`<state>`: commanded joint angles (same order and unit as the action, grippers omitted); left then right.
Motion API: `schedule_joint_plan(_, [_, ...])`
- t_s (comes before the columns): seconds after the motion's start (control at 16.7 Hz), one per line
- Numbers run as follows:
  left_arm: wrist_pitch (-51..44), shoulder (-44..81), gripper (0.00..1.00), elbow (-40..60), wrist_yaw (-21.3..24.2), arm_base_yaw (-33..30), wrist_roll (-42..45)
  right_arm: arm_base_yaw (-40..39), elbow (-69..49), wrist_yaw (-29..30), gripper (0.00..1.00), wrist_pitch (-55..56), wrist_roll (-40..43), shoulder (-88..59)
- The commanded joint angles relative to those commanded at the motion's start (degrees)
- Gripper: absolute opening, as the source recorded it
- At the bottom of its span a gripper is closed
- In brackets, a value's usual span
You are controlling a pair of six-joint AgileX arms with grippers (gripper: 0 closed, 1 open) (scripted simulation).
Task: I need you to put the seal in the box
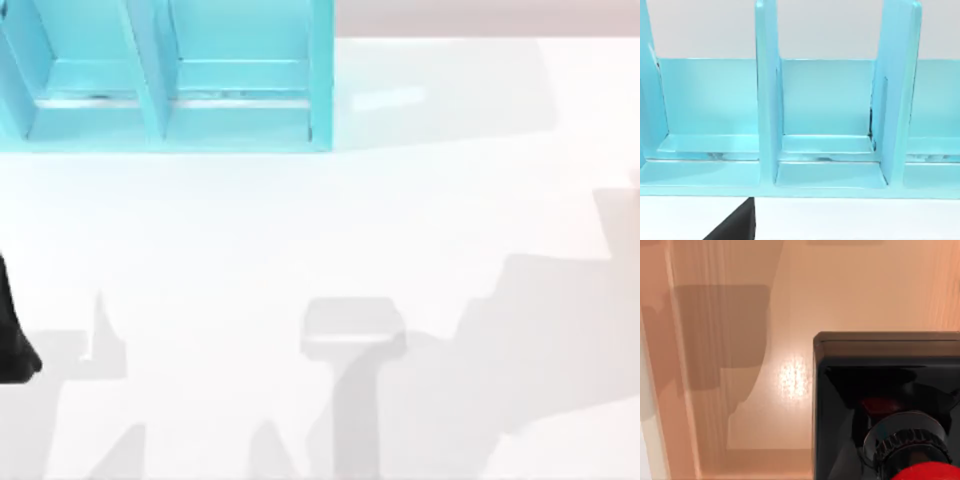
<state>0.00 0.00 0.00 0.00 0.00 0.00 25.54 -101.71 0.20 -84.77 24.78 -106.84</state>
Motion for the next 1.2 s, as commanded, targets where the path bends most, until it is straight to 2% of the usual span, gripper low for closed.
schedule_joint_plan(0.18, [0.0,0.0,1.00,0.0,0.0,0.0,0.0,-0.2,2.3,0.0,0.00,2.3,0.1,0.1])
schedule_joint_plan(0.54, [0.0,0.0,1.00,0.0,0.0,0.0,0.0,0.0,14.8,0.0,0.00,14.1,0.0,0.6])
schedule_joint_plan(0.78, [0.0,0.0,1.00,0.0,0.0,0.0,0.0,0.0,15.5,-0.1,0.00,14.8,-0.1,0.7])
schedule_joint_plan(1.2, [0.0,0.0,1.00,0.0,0.0,0.0,0.0,0.0,15.5,-0.1,0.53,14.8,-0.1,0.7])
